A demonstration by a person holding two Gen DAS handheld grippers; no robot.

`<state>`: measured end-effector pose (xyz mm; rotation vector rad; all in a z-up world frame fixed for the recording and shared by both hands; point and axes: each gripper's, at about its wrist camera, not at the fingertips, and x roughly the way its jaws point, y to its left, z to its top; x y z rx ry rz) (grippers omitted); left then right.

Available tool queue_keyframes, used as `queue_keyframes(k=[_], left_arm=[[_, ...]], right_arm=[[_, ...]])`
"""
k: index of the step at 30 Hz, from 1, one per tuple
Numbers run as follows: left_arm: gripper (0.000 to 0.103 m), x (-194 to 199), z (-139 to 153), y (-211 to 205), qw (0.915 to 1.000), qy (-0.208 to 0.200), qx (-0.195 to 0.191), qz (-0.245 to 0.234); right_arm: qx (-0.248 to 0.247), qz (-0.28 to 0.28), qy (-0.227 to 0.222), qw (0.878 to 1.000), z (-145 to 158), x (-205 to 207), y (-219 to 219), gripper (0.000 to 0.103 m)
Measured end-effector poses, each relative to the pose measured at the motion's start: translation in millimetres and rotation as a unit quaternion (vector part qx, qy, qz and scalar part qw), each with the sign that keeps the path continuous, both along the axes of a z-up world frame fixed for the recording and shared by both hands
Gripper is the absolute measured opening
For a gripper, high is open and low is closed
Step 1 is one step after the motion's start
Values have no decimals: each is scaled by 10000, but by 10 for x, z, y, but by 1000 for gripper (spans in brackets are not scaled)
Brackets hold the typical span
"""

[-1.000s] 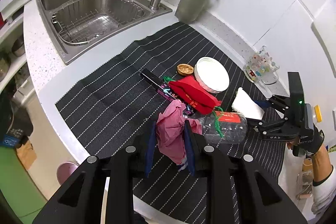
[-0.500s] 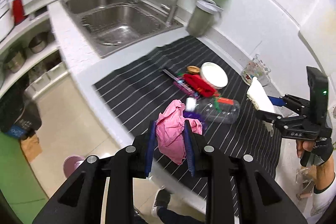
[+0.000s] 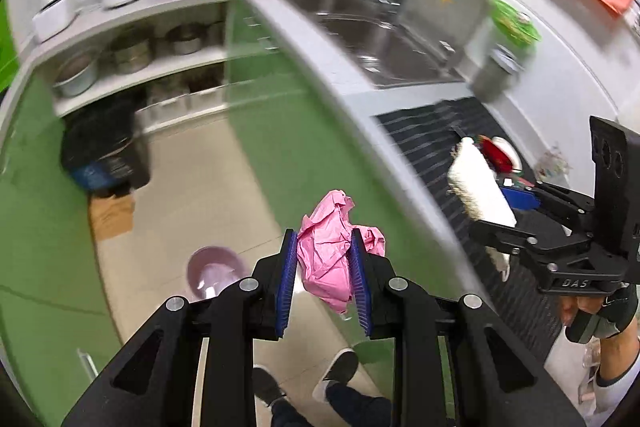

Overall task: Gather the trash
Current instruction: 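Carry the pink cloth and white sponge over the trash bin with both grippers, then open both grippers to drop the cloth and sponge into the bin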

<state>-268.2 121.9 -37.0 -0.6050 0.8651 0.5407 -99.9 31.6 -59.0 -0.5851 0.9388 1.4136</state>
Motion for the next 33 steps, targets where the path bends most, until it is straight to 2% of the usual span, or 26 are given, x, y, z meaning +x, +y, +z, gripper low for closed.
queue_keyframes(k=[3, 6, 8, 15, 18, 23, 24, 25, 26, 27, 33], left_arm=[[26, -221, -163, 202, 9998, 92, -14, 184], [26, -353, -511, 436, 9991, 243, -93, 331], [26, -388, -892, 616, 9985, 350, -150, 395], [26, -447, -2596, 1164, 9956, 513, -442, 645], [26, -506, -3165, 1329, 9946, 522, -531, 723], [30, -540, -3752, 1507, 9934, 512, -621, 818], [33, -556, -3838, 1538, 9931, 506, -621, 854], [53, -572, -3902, 1562, 9925, 526, -625, 905], [92, -589, -3944, 1574, 9920, 525, -627, 965], [98, -603, -3984, 1589, 9919, 471, -609, 1013], [98, -693, -4068, 1646, 9893, 476, -627, 1232]], right_arm=[[-105, 133, 14, 9999, -202, -301, 338, 65], [-237, 224, 4, 9995, -518, -447, 659, 65], [-326, 287, -23, 9991, -814, -534, 860, 65], [-672, 395, 13, 9970, -2270, -653, 1367, 65], [-748, 429, 31, 9963, -2757, -635, 1486, 65], [-852, 476, 13, 9952, -3313, -616, 1659, 65], [-863, 485, 7, 9951, -3361, -621, 1670, 65], [-885, 497, -5, 9948, -3432, -620, 1698, 65], [-902, 509, -4, 9946, -3489, -621, 1728, 65], [-911, 518, 1, 9945, -3524, -625, 1745, 65], [-1023, 648, 12, 9926, -3736, -680, 1862, 65]])
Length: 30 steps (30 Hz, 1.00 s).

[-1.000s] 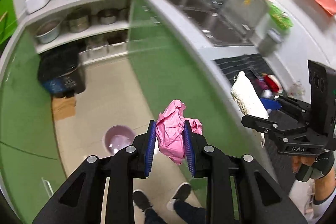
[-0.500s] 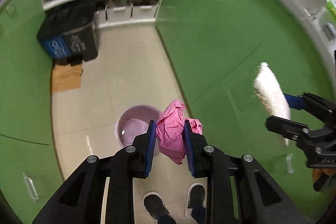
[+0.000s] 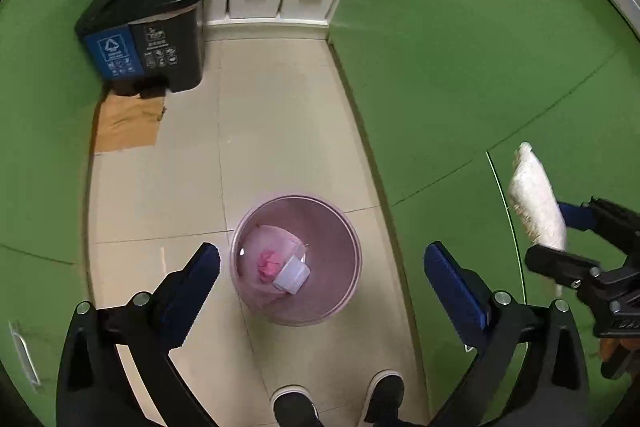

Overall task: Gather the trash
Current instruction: 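Open both grippers to drop the cloth and sponge into the bin, then move both tools back over the mat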

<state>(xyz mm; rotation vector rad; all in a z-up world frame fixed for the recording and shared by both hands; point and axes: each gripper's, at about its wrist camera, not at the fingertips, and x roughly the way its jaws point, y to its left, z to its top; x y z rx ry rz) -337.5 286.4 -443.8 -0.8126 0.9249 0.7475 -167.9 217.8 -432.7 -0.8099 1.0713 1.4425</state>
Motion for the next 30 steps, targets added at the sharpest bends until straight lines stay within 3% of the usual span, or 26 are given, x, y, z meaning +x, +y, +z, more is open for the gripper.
queue_keyframes(k=[10, 11, 12, 13, 19, 25, 30], left_arm=[[98, -453, 97, 77, 9987, -28, 124, 491], [98, -500, 101, 77, 9984, -35, 129, 545], [98, -547, 105, 83, 9981, -47, 136, 603], [98, -599, 113, 85, 9976, -45, 169, 674], [98, -713, 174, 57, 9962, -69, 209, 844], [98, -656, 425, -87, 9966, -117, 83, 808], [98, -540, 979, -253, 9980, -147, 85, 611]], right_arm=[[-109, 492, 268, 9984, -435, -375, 398, 66], [-113, 535, 297, 9981, -475, -413, 435, 73], [-110, 584, 308, 9978, -520, -460, 490, 89], [-94, 602, 295, 9977, -529, -487, 502, 94], [-138, 595, 233, 9979, -559, -520, 567, 98], [-180, 455, 234, 9985, -231, -448, 395, 99], [-86, 199, 253, 9994, 536, -357, 115, 99]])
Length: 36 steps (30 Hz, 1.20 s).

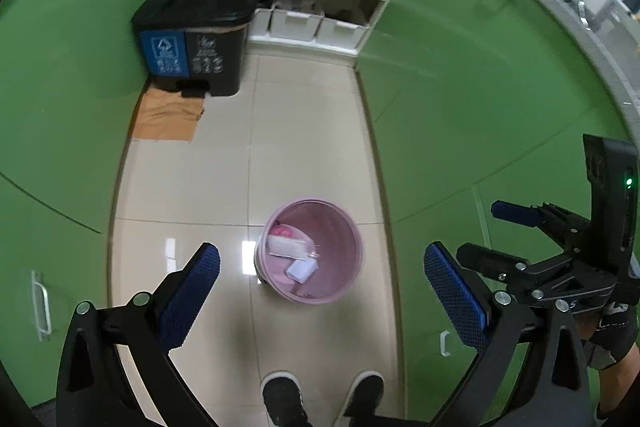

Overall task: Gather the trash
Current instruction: 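Move both tools back over the mat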

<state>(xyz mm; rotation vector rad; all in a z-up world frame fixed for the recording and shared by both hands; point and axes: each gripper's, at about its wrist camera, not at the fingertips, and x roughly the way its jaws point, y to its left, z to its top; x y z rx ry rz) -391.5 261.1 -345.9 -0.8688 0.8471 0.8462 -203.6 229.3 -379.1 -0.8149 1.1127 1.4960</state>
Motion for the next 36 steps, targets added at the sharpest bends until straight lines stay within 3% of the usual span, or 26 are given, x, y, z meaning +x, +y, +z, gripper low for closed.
queue_keyframes(k=[10, 16, 20, 27, 33, 36], left_arm=[[98, 389, 1876, -569, 9963, 65, 239, -823], [98, 738, 2603, -906, 9872, 76, 525, -1504], [98, 1078, 2851, -1127, 9760, -37, 668, -2071], [98, 1885, 3075, -1634, 9453, -201, 877, -3135], [98, 2562, 3116, -2090, 9219, -316, 876, -3760], [98, 2897, 3080, -2326, 9121, -301, 836, -4002]], right_arm=[[349, -828, 38, 9959, 2025, 357, -902, 100], [722, -1538, -194, 9853, 2891, 746, -1676, 100], [877, -2194, -346, 9711, 3153, 1054, -2206, 100], [941, -3374, -587, 9348, 3291, 1664, -3196, 100], [822, -3919, -678, 9138, 3265, 2162, -3872, 100], [781, -4006, -669, 9105, 3233, 2392, -4093, 100]])
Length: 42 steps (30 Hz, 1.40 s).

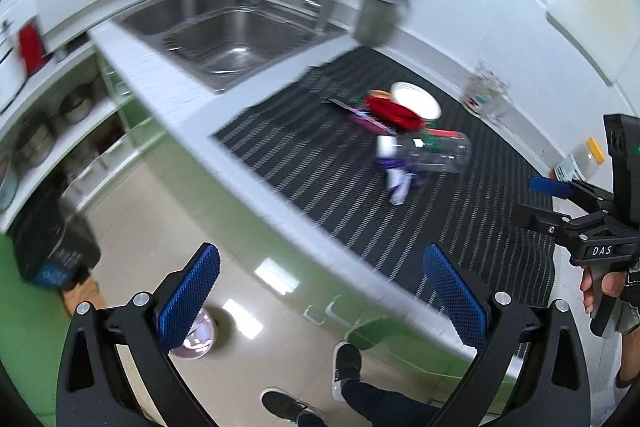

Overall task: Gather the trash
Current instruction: 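Move both tools back over the mat, then grasp the purple cloth with the left gripper while the right gripper grasps the clear bottle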

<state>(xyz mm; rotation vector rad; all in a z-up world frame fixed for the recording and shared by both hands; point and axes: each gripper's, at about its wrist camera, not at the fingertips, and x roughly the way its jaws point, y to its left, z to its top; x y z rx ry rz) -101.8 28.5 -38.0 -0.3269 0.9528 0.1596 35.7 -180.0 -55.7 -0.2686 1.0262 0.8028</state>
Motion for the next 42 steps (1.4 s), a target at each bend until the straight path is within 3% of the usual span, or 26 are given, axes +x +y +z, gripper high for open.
queue_keyframes(k=[8, 18, 20, 24, 26, 29, 32, 42], left_arm=[[98, 856, -274, -454, 9986, 273, -93, -446], [97, 1454, -749, -586, 9947, 661, -170, -763], [79, 1531, -827, -606, 9938, 751, -172, -802], [67, 1607, -956, -587, 9927, 889, -216, -783], [46, 1628, -991, -580, 9926, 919, -223, -761], [23, 1647, -1023, -570, 9916, 984, -300, -780], [12, 1654, -1027, -557, 9914, 984, -358, -785], [9, 1474, -671, -380, 9947, 730, -361, -626]], right_arm=[[-73, 48, 67, 9999, -82, 513, -231, 100], [-127, -182, 296, 9993, -294, 922, -370, 100], [-136, -217, 346, 9991, -344, 983, -379, 100], [-128, -254, 435, 9986, -424, 1066, -362, 100], [-136, -234, 458, 9986, -450, 1090, -338, 100], [-134, -207, 477, 9986, -468, 1108, -304, 100], [-121, -145, 485, 9986, -474, 1110, -250, 100], [-283, 497, 333, 9978, -461, 1103, 137, 100]])
